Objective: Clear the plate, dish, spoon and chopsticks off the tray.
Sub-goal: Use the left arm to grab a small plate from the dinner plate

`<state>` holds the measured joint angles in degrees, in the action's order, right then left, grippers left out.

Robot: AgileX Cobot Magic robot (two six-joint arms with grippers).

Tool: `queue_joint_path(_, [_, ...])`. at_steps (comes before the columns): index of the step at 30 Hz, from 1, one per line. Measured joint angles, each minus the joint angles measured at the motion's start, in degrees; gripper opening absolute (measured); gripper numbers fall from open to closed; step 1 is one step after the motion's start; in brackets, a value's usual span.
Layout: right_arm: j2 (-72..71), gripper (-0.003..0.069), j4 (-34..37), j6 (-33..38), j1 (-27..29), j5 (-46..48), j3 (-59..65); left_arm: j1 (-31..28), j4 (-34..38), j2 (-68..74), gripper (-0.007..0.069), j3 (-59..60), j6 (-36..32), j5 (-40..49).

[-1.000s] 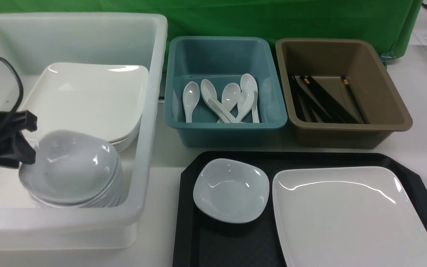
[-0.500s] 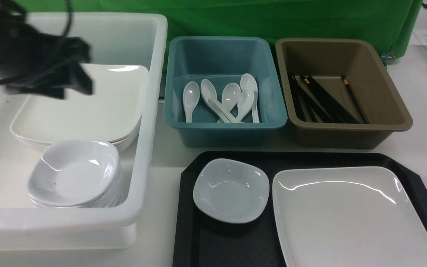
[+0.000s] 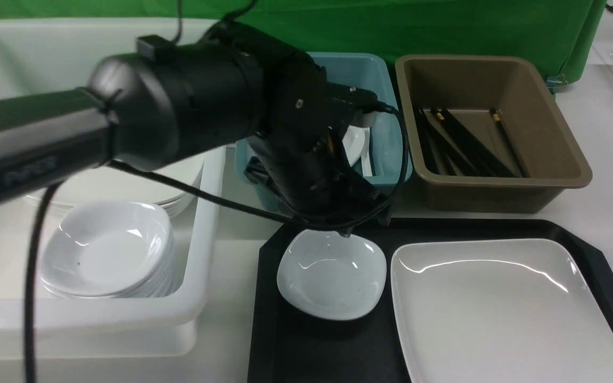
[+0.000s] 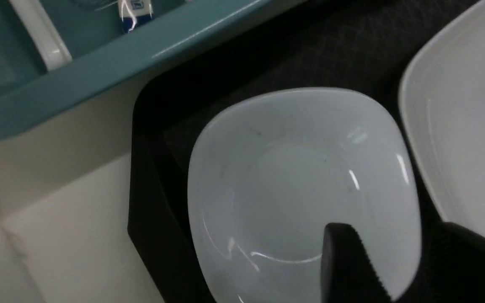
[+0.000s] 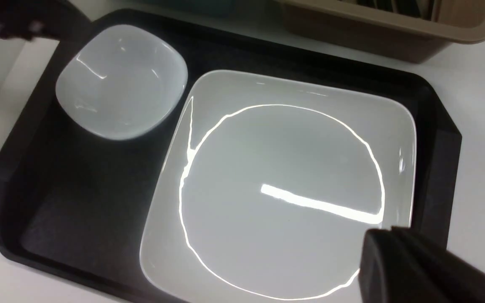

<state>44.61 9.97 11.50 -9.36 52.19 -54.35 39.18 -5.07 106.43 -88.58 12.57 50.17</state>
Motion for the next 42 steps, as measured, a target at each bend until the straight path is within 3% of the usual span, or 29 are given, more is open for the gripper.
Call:
queue_joint_path(1, [0.00,0.0023,0.00,0.00,0.00,0.00,0.00,-0.49,-0.17,2.86,0.0380,-1.81,0.01,0.58])
queue_joint_path(8, [0.00,0.0032,0.00,0.17,0.00,0.00,0.00,-3.25,-3.72,9.47,0.0591,-4.78,0.01,-0.07])
queue_joint_path(14, [0.00,0.0032,0.00,0.36,0.00,-0.28,0.23,-4.66,-4.22,11.07,0.0611,-4.83,-0.22,-2.95])
queue_joint_path(21, [0.00,0.0033,0.00,0.96,0.00,-1.54,0.30,-4.80,-0.77,13.74,0.0573,-4.83,-4.91,-4.44])
queue_joint_path(33, [0.00,0.0034,0.00,1.68,0.00,-1.70,0.30,-4.80,1.82,15.99,0.0540,-4.83,-5.61,-1.69])
queue_joint_path(38, [0.00,0.0035,0.00,1.68,0.00,-2.35,0.30,-4.80,2.21,16.36,0.0399,-5.02,-5.87,3.24])
queue_joint_path(40, [0.00,0.0035,0.00,1.68,0.00,-2.73,0.30,-4.84,2.13,16.42,0.0249,-5.21,-6.49,5.34])
queue_joint_path(42, [0.00,0.0035,0.00,1.68,0.00,-2.73,0.30,-4.92,2.39,16.03,0.0199,-5.48,-6.88,6.55])
